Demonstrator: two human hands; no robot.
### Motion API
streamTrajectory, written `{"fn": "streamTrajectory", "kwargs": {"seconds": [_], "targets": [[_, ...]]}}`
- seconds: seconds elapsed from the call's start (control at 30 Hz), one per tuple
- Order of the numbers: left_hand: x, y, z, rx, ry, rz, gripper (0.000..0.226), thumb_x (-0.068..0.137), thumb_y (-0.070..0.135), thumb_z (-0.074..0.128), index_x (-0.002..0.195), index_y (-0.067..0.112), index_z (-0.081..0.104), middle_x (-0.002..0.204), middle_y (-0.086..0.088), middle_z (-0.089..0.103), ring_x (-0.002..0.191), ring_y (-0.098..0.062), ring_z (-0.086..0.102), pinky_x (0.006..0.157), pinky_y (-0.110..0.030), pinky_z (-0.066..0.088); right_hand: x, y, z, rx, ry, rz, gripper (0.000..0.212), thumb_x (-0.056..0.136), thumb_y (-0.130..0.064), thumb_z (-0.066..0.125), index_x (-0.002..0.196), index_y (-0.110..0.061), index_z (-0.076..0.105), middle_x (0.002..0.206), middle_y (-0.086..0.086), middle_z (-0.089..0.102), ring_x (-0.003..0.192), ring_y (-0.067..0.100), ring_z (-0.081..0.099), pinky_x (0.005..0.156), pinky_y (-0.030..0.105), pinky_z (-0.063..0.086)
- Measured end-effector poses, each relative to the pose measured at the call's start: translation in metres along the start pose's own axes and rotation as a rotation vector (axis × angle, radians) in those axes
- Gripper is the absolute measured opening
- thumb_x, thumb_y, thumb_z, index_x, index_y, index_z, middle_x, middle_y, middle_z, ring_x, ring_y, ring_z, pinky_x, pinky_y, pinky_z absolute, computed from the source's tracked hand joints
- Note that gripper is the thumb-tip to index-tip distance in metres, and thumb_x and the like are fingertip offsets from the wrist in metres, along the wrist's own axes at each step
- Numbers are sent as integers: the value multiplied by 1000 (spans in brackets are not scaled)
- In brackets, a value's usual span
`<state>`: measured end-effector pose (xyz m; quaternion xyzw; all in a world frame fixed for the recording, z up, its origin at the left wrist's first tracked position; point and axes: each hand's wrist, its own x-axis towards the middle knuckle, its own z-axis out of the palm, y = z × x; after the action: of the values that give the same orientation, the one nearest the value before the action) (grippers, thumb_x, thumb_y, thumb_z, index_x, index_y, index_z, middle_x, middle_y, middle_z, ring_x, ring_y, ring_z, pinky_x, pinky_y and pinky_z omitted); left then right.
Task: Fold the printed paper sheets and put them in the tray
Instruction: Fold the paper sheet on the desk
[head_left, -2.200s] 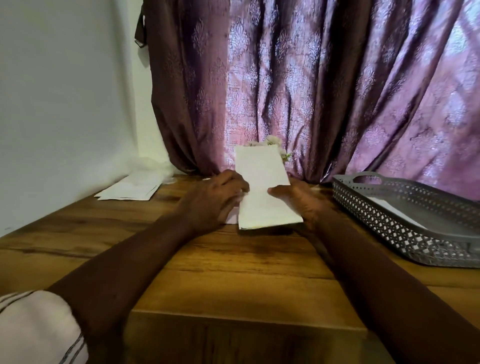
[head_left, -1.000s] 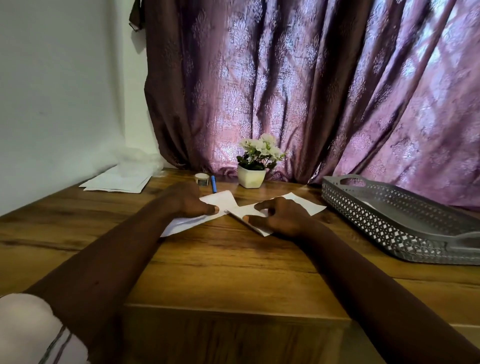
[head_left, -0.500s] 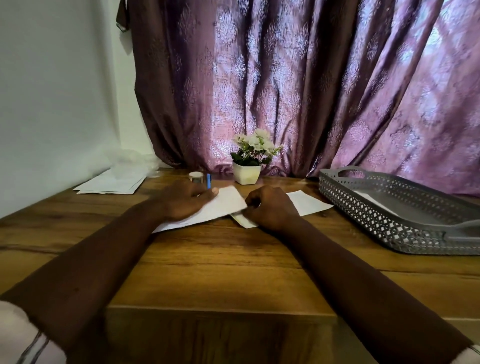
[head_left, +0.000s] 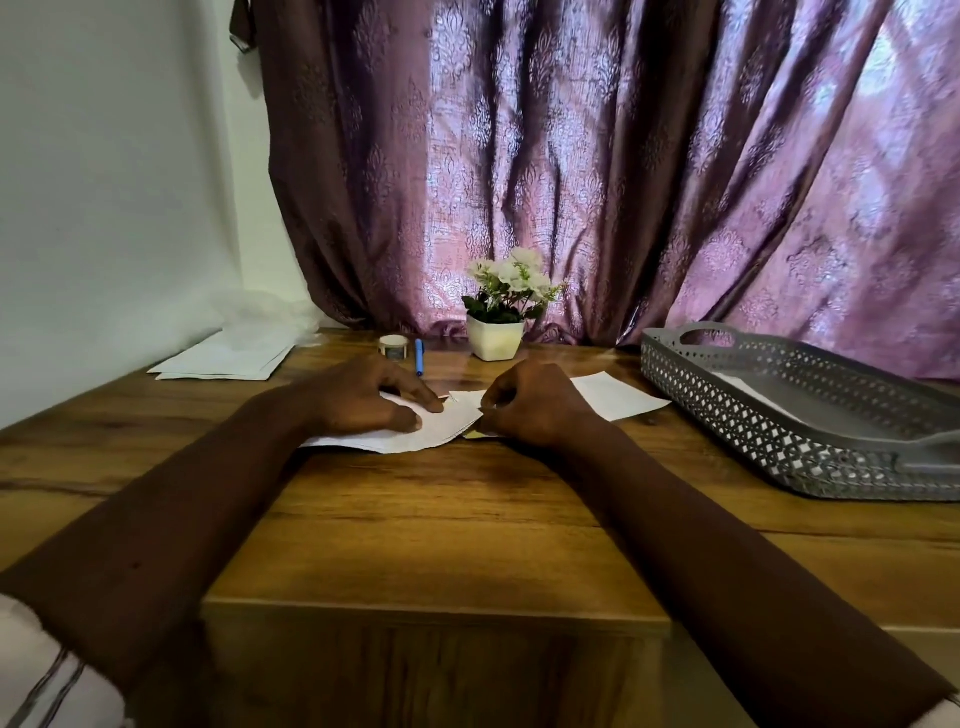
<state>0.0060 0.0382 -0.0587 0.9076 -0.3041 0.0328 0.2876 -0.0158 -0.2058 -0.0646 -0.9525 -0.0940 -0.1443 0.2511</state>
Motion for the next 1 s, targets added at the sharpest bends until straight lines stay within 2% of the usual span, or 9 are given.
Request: {"fn": "streamTrajectory", "kwargs": {"seconds": [0.1,0.3,0.4,0.53,0.63,0.73,0.83,0.9,1.0], "targets": [[-2,6,1,-53,-42,-15,42,85,16,77,111,48,77,132,25,66,125,4,55,109,-29,39,1,1,3,7,58,-23,6,81,-25,85,79,-20,82,84,0,78,78,13,70,73,31,58],[-4,13,7,-30,90,-45,28,76,31,70,97,47,81,118,22,72,114,1,62,108,-37,48,-3,8,6,244,159,60,22,77,-15,84,59,-21,74,70,-1,76,68,10,69,68,32,58],[-4,14,5,85,138,-27,27,72,46,64,94,45,81,113,22,74,108,-2,65,101,-37,51,-3,7,7,282,150,59,21,77,-17,84,58,-19,75,64,-3,75,60,4,65,64,27,55],[-7,21,-3,200,209,11,11,86,34,74,90,35,84,102,17,75,100,-6,66,80,-27,47,-3,2,9,296,126,41,15,77,-20,85,67,-11,78,65,-2,74,58,2,64,58,23,51],[-11,25,-7,32,180,26,12,83,20,75,82,27,85,91,12,79,92,-5,70,88,-29,52,-2,1,10,339,150,57,17,76,-21,83,69,-7,77,67,5,75,61,7,64,64,33,55],[-13,26,-6,-2,154,37,20,82,19,70,86,32,85,97,11,79,95,-5,69,96,-35,53,-1,1,10,380,147,71,17,76,-19,82,68,-5,77,68,8,75,62,11,64,71,38,59],[-10,25,-4,26,80,19,28,75,32,66,93,49,81,113,15,74,106,-6,66,101,-43,52,-3,0,10,360,130,28,15,78,-18,82,69,-6,78,67,8,75,57,6,61,63,30,54],[-6,25,-2,34,-15,-3,26,74,48,70,98,50,80,114,22,74,110,-3,64,107,-42,48,-4,-1,11,323,106,-1,15,80,-18,81,69,-10,78,66,2,74,57,2,61,58,22,50],[-3,24,-1,45,-88,-38,45,61,72,69,102,54,77,120,26,70,117,-1,60,113,-40,44,-3,-1,10,303,81,-20,17,87,-21,77,72,-14,80,66,-4,74,58,-3,62,51,9,44]]}}
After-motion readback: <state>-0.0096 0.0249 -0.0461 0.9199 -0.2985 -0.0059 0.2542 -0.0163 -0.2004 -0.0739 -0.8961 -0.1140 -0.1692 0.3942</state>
